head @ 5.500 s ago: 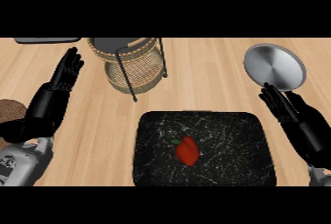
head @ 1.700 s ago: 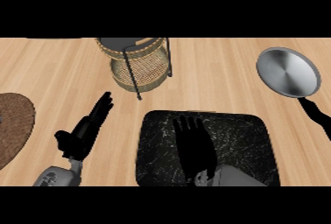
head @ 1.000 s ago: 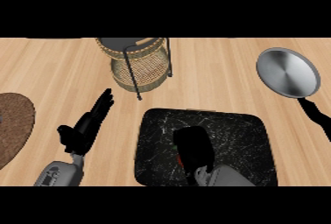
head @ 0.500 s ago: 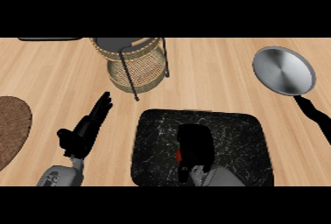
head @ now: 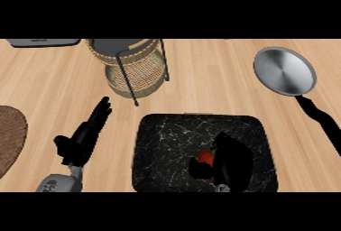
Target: Pick the bell pepper from the tray and place it in the tiered basket
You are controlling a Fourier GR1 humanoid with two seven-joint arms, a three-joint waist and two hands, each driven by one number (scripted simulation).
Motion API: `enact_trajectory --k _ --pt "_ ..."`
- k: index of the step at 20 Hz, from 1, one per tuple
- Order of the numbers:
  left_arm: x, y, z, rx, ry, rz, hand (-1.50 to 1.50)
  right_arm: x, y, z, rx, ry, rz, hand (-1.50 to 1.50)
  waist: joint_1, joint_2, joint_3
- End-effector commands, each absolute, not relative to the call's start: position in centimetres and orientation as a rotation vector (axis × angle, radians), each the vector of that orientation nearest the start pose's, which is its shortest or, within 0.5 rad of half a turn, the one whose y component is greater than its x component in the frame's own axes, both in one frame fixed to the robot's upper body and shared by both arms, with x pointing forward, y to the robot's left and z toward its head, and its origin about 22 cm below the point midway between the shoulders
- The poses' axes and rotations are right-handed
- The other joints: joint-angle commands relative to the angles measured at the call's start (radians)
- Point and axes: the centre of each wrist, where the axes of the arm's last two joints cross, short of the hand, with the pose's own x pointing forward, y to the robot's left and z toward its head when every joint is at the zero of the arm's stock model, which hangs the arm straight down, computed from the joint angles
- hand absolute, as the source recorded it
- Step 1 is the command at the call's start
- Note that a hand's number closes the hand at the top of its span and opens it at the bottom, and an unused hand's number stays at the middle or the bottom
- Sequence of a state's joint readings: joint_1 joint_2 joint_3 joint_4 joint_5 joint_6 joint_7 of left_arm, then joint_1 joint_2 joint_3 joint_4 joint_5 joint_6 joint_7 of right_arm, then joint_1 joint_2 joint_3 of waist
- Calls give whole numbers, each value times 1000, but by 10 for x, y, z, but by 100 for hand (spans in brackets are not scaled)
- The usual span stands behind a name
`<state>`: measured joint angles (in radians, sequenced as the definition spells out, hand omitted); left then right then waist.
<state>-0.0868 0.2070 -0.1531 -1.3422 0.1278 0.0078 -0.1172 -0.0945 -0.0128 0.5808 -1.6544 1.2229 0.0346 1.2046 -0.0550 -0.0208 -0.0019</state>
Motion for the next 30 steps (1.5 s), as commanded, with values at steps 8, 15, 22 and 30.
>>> enact_trajectory --k 8,15,22,30 --pt "264 239 -25 -52 -1513 -232 0 186 -71 143 -1220 -1188 175 150 42 9 -1" --pt "274 230 -17 -77 -1541 -256 0 221 -67 176 -1232 -1246 140 150 81 22 -2" --pt "272 211 -18 -130 -1539 -281 0 275 -62 222 -1238 -1234 85 150 118 27 -2" --pt "282 209 -8 -147 -1554 -306 0 339 -49 265 -1193 -1183 51 150 162 37 -2"
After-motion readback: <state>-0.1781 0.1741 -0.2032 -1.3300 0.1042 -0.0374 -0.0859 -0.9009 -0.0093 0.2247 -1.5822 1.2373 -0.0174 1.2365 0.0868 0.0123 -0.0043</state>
